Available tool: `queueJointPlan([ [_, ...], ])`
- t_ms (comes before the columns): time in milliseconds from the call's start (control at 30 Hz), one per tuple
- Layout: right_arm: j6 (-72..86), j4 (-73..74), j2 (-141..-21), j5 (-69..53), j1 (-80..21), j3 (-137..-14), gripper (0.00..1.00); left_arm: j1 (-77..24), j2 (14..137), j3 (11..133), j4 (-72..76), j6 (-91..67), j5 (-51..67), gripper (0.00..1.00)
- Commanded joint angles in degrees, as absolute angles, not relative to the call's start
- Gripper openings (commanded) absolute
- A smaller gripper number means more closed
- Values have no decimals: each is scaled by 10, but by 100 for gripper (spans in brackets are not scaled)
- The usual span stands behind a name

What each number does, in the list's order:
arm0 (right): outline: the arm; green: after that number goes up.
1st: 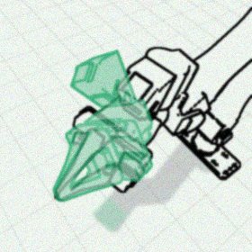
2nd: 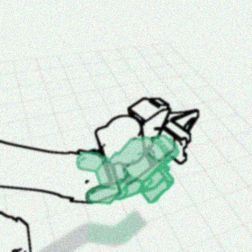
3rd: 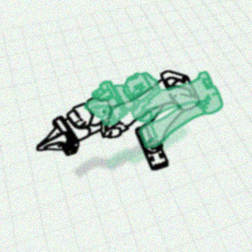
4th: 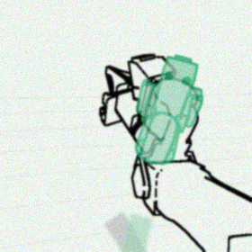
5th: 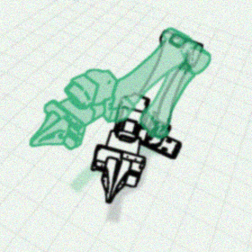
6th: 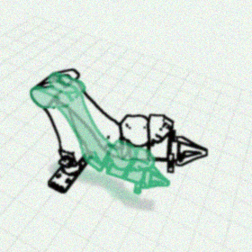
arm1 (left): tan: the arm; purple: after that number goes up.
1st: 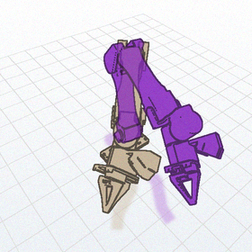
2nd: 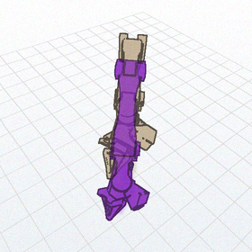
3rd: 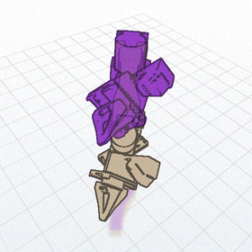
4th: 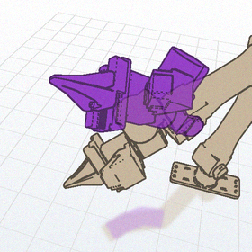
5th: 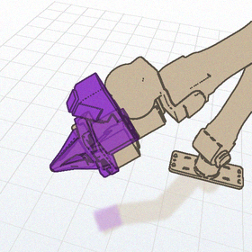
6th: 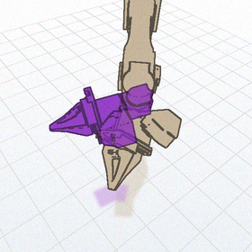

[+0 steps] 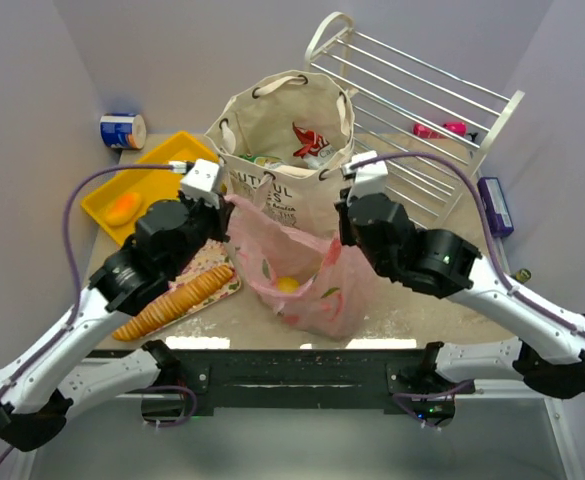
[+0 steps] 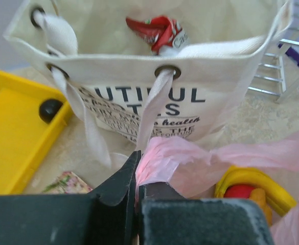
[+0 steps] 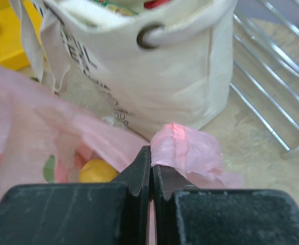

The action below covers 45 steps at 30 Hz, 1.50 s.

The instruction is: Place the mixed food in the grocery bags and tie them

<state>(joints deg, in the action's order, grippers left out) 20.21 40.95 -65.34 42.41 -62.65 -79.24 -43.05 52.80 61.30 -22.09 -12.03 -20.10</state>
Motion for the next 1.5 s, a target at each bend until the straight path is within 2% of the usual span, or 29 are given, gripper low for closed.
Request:
queueJointPlan([
  [0, 98, 397, -642, 451, -613, -951, 0, -426, 454, 733, -269, -22, -191, 0],
  [100, 60, 386, -635, 479, -613, -984, 0, -426, 449, 805, -347, -18, -185, 0],
  [267, 48, 367, -622, 516, -613, -923, 0, -426, 476, 813, -415, -37, -178, 0],
  [467, 67, 374, -599, 518, -613, -897, 0, -426, 485, 768, -376, -54, -135, 0],
  [800, 42, 313, -591, 529, -582, -745, 0, -426, 544, 679, -280, -136, -58, 0],
  [1000, 33, 294, -601, 449, -521, -728, 0, -427, 545, 684, -269, -173, -66, 0],
  [1100, 45, 327, -614, 394, -508, -768, 0, -426, 549, 686, -245, -178, -24, 0],
  [1133, 48, 358, -628, 360, -508, -785, 2, -426, 555, 693, -244, -179, -14, 0],
  [1167, 52, 374, -634, 341, -509, -801, 10, -426, 567, 696, -250, -180, -4, 0],
  [1200, 54, 388, -638, 324, -508, -837, 23, -427, 573, 700, -253, -181, -4, 0],
  [1233, 55, 411, -646, 307, -508, -856, 58, -426, 577, 705, -255, -182, -3, 5],
  [1267, 60, 424, -649, 277, -508, -874, 66, -426, 582, 706, -257, -181, 10, 16],
  [1300, 66, 436, -653, 258, -508, -912, 75, -426, 581, 708, -255, -179, 12, 41],
  [1367, 68, 459, -659, 201, -508, -940, 82, -426, 569, 710, -243, -172, 13, 64],
  [1400, 69, 464, -661, 181, -508, -966, 83, -427, 563, 711, -236, -167, 15, 81],
  [1467, 70, 470, -665, 151, -508, -985, 86, -426, 552, 722, -227, -156, 28, 93],
])
